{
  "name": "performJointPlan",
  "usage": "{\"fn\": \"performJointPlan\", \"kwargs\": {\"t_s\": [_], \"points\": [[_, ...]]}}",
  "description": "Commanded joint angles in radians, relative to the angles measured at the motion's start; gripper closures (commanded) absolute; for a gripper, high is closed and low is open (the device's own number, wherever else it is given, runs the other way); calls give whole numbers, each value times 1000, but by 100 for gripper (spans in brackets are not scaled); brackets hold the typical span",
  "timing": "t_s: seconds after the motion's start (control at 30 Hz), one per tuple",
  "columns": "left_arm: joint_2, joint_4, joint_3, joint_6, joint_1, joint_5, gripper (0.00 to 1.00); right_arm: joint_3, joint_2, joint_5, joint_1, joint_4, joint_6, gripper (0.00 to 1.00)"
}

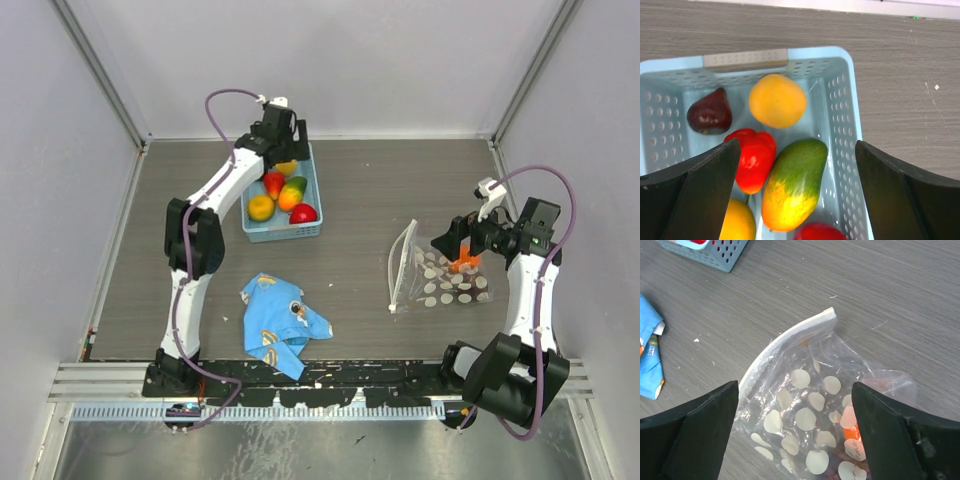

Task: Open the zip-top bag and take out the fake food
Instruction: Place the fake fruit in the bin, then pick up the fake fruit from the zipper food storage bag.

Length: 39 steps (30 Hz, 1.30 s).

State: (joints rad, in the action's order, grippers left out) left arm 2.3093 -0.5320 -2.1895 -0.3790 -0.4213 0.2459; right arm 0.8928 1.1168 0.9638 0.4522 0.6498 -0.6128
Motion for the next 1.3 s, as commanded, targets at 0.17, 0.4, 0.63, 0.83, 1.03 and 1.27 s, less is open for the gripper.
{"fn": "performJointPlan", "kwargs": {"t_s": [0.17,0.4,0.63,0.83,1.03,1.27], "points": [[-490,494,606,-32,34,-275,2,82,86,31,86,23,43,0],[-747,802,994,-170,41,-544,3,-2,-71,-135,121,-128,87,0],[-876,952,1210,-365,4,-698,11,28,62,-255,121,-58,105,0],[-948,995,1314,-357,-154,-634,11,31,145,-368,122,-128,226,7],[-915,1099,1366,-396,-315,-549,10,45,239,-352,122,-128,259,18],[-733,1149,1268,-428,-411,-516,2,60,319,-360,120,-136,261,29]]}}
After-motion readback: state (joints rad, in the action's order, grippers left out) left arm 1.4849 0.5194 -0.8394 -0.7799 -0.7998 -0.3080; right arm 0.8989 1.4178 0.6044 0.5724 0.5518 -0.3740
